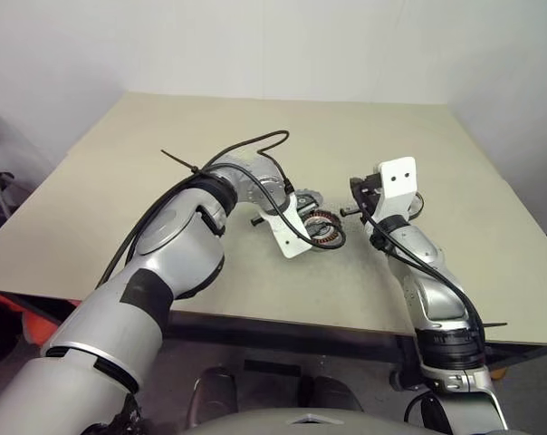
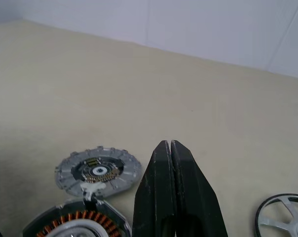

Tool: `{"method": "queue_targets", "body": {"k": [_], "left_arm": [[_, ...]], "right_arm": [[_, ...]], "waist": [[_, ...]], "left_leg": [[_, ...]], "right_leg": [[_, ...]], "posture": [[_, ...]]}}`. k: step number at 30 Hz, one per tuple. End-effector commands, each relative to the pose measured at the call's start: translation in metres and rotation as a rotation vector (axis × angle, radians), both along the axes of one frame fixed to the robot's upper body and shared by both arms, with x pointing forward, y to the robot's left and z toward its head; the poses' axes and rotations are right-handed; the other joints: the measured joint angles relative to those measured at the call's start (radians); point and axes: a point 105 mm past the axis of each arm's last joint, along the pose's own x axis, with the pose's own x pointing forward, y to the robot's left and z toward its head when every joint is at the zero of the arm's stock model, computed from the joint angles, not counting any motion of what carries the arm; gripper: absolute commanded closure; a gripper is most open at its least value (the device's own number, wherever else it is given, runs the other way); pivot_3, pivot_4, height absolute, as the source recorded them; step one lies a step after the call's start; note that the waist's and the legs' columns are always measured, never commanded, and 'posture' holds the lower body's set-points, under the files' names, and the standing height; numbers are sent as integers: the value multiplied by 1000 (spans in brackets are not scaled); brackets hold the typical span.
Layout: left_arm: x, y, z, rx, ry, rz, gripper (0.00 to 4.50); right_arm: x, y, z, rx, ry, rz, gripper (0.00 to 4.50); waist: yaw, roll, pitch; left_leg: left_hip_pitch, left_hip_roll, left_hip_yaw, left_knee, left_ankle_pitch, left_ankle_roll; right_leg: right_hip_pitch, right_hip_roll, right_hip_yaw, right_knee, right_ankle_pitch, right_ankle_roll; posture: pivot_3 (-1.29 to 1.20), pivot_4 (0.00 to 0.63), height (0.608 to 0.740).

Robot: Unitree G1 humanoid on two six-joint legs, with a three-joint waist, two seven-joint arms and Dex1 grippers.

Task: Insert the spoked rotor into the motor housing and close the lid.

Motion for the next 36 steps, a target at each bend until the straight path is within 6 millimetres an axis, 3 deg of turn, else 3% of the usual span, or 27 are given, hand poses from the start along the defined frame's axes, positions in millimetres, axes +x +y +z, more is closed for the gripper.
{"method": "queue_targets", "body": {"k": [1,6,11,17,24,28,30,36], "left_arm": [[3,-10,19,-35,-49,-26,4486],[-1,-6,11,-7,-9,-25,4486],[1,-7,12,-47,-6,6,2888],[5,-6,27,-116,-7,18,2888],[17,22,52,-271,50,122,2888],[28,51,61,-509,181,301,2888],[31,57,66,-632,237,364,2888],[48,88,90,-1222,511,647,2888]], "right_arm": [[-4,-4,20,-1,-76,-23,4500],[-5,-5,20,1,-77,-28,4500],[-5,-2,20,2,-74,-18,4500],[-1,6,20,5,-72,20,4500],[6,6,21,8,-79,14,4500],[11,-1,21,42,-59,-28,4500],[12,-8,21,63,-52,-55,4500],[13,-52,25,195,-13,-251,4500]], "waist": [[0,0,0],[0,0,0],[0,0,0],[-1,0,0],[-1,0,0],[-4,1,0],[-3,1,0],[-3,1,0]], "left_leg": [[0,0,0,0,0,0],[0,0,0,0,0,0],[0,0,0,0,0,0],[0,0,0,0,0,0],[1,0,0,0,0,0],[1,0,0,0,0,0],[2,0,0,-1,0,0],[4,-1,1,0,0,0]], "right_leg": [[0,0,0,0,0,1],[0,0,0,0,-2,4],[0,0,0,0,0,0],[0,0,0,0,-1,1],[0,0,0,0,0,0],[0,0,1,0,0,-1],[0,0,0,1,1,-1],[0,-1,1,2,1,-2]], "posture": [[0,0,740],[0,0,740],[0,0,740],[0,0,740],[0,0,740],[0,0,740],[0,0,740],[0,0,740]]}}
